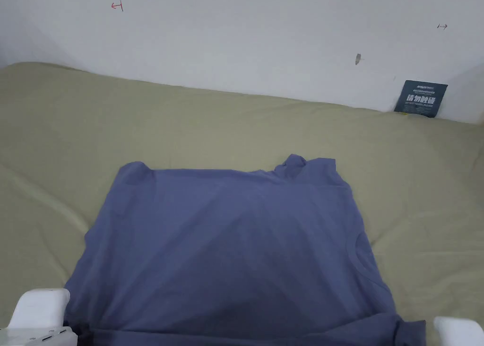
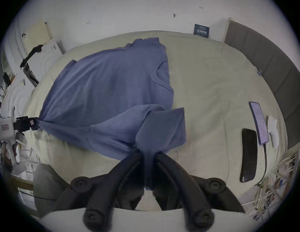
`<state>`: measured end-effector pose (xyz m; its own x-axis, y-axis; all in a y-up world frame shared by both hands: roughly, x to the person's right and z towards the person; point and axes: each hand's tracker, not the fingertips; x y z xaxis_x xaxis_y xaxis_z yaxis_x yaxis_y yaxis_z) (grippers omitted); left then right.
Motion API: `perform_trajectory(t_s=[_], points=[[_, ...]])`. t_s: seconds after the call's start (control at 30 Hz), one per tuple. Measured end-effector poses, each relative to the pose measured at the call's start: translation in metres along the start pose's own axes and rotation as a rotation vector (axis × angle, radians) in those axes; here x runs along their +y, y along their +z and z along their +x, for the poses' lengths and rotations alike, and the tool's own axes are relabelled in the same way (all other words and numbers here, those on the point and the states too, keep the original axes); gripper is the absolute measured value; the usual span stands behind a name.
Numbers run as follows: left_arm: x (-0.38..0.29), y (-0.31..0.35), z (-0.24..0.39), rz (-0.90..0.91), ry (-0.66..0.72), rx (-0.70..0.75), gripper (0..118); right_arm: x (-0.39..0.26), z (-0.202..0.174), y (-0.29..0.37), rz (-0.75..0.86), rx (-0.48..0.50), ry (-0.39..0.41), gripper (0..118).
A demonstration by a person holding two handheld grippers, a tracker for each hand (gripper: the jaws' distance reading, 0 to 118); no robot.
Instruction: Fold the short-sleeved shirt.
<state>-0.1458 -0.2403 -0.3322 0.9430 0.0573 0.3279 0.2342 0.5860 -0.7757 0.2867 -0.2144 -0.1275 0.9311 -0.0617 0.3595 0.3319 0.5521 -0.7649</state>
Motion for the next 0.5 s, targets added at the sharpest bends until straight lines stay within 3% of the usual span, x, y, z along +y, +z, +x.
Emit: perform_trajectory(t_s=[0.3,0.5], points=[[0.047,0.014,-0.019,-0.011,-0.032,-0.074,4,0.046,0.029,0.006,-0.047,0.092,-0.039,9],[0.109,-0.009,-0.014,-0.054,-0.205,-0.105,4,0.098,0.045,-0.025,-0.117,0.152,-0.059,9]])
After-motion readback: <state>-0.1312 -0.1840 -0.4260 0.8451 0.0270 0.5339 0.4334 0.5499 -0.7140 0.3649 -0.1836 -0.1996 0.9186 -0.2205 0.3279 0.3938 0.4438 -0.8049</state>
